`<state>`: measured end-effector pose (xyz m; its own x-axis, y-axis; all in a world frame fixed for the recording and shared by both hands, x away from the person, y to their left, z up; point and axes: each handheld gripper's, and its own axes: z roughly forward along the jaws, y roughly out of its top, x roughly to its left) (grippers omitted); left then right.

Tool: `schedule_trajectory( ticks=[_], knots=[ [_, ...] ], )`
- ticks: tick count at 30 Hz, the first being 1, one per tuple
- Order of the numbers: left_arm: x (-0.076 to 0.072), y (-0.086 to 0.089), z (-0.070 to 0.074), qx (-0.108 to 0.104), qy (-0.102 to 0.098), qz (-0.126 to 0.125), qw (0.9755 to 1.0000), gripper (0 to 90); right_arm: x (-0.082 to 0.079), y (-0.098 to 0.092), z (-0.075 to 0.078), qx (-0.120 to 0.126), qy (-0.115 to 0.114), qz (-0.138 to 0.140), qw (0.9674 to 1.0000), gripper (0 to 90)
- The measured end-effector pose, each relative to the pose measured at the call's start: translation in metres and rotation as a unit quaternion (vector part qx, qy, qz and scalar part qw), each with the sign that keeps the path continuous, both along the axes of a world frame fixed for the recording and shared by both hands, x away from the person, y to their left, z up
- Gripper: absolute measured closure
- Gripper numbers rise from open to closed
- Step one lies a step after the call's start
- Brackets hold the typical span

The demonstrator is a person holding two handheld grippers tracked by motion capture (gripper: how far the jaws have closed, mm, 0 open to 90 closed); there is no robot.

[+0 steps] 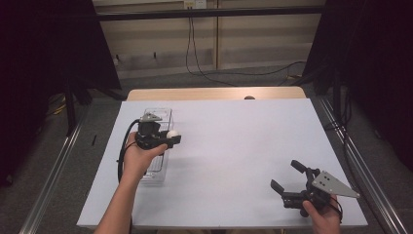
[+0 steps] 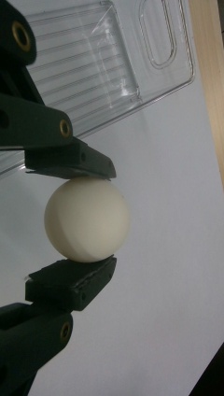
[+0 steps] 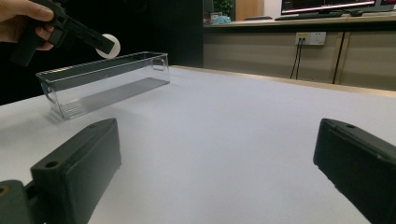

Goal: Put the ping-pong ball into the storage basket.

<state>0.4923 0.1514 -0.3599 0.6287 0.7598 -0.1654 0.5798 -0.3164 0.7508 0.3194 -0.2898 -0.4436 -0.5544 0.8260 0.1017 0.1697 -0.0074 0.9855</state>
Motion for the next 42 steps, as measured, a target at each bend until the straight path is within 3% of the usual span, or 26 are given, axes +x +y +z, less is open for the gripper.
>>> schedule_trajectory(
  ticks=[22, 23, 24, 25, 28, 31, 33, 35, 36, 37, 38, 41, 42],
  knots=[
    [0.000, 0.015, 0.001, -0.002, -0.005, 0.022, 0.9997, 51.2, 0.000, 0.000, 0.000, 0.003, -0.001, -0.003, 1.0000, 0.4],
    [0.000, 0.016, 0.002, 0.005, -0.004, 0.018, 0.9998, 51.2, 0.000, 0.000, 0.000, 0.003, -0.002, -0.004, 1.0000, 0.4],
    [-0.001, 0.015, 0.002, -0.006, -0.005, 0.030, 0.9995, 51.2, 0.000, 0.001, 0.000, 0.004, -0.002, -0.004, 1.0000, 0.4],
    [0.000, 0.018, 0.002, 0.005, -0.004, 0.020, 0.9998, 51.2, 0.000, 0.001, 0.000, 0.003, -0.002, -0.003, 1.0000, 0.4],
    [0.000, 0.021, 0.002, 0.009, -0.004, 0.020, 0.9998, 51.2, 0.000, 0.001, 0.000, 0.003, -0.003, -0.004, 1.0000, 0.4],
    [-0.001, 0.021, 0.001, -0.006, -0.004, 0.030, 0.9995, 51.2, 0.000, 0.000, 0.000, 0.001, -0.002, -0.002, 1.0000, 0.4],
    [0.000, 0.023, 0.002, 0.007, -0.006, 0.030, 0.9995, 51.2, 0.000, 0.000, 0.000, -0.001, -0.002, 0.000, 1.0000, 0.4],
    [-0.001, 0.022, 0.001, -0.008, -0.006, 0.043, 0.9990, 51.2, 0.000, 0.000, 0.000, -0.001, -0.002, 0.001, 1.0000, 0.4],
    [-0.001, 0.025, 0.002, 0.007, -0.006, 0.034, 0.9994, 51.2, 0.000, 0.001, 0.000, 0.000, -0.002, -0.001, 1.0000, 0.4],
    [0.000, 0.026, 0.001, 0.005, -0.006, 0.031, 0.9995, 51.2, 0.000, 0.001, 0.000, 0.000, -0.002, -0.001, 1.0000, 0.4],
    [-0.001, 0.025, 0.001, -0.006, -0.007, 0.045, 0.9990, 51.2, 0.000, 0.001, 0.000, 0.000, -0.002, -0.001, 1.0000, 0.4],
    [-0.001, 0.029, 0.001, 0.001, -0.009, 0.039, 0.9992, 51.2, 0.000, 0.000, 0.000, 0.001, -0.001, -0.001, 1.0000, 0.4],
    [-0.002, 0.028, 0.001, -0.008, -0.008, 0.048, 0.9988, 51.2, 0.000, 0.000, 0.000, 0.000, -0.002, -0.001, 1.0000, 0.4]
  ],
)
